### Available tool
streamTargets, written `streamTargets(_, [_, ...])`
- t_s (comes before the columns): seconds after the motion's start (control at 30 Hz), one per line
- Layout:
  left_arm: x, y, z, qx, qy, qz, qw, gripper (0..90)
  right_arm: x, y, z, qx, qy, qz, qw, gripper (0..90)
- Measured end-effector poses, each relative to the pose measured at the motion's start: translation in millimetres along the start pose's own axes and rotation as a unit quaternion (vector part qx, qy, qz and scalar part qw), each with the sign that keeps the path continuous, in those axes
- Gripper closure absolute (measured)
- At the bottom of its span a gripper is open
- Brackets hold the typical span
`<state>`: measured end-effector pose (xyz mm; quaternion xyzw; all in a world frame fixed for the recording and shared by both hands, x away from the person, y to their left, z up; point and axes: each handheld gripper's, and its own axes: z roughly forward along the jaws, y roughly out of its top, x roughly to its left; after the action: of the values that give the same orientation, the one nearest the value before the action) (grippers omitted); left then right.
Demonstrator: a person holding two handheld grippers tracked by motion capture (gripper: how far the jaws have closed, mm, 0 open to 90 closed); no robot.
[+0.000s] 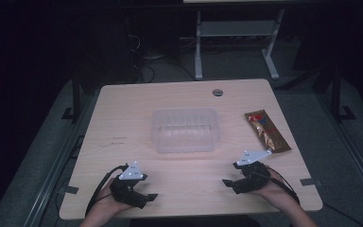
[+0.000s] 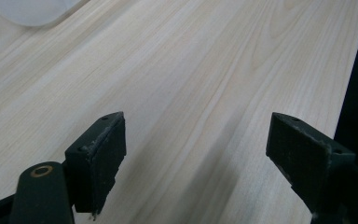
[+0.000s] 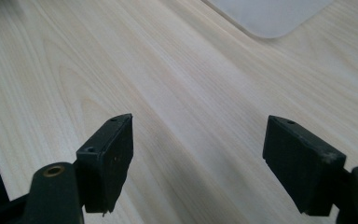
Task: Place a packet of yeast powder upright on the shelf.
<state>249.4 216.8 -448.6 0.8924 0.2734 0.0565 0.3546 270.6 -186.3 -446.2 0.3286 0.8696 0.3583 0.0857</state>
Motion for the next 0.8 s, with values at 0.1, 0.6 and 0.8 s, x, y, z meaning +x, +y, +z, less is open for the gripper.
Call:
streamTargets(0.1, [0.2, 0.9, -0.3, -0.003, 0.001, -0.005, 1.0000, 17.9, -3.2, -0.8, -1.7, 0.002, -0.008, 0.003, 1.0000, 25.8])
streamTargets(0.6, [1.8, 1.1, -2.9, -0.008, -0.007, -0.006, 0.9999, 13.0, -23.3, 3.3, -14.3, 0.009, -0.038, 0.057, 0.9976, 26.0])
streamTargets(0.8, [1.1, -0.7, -4.4, -0.013, 0.003, -0.006, 0.9999, 13.2, -35.4, 8.3, -20.4, -0.005, -0.062, 0.050, 0.9968, 39.7])
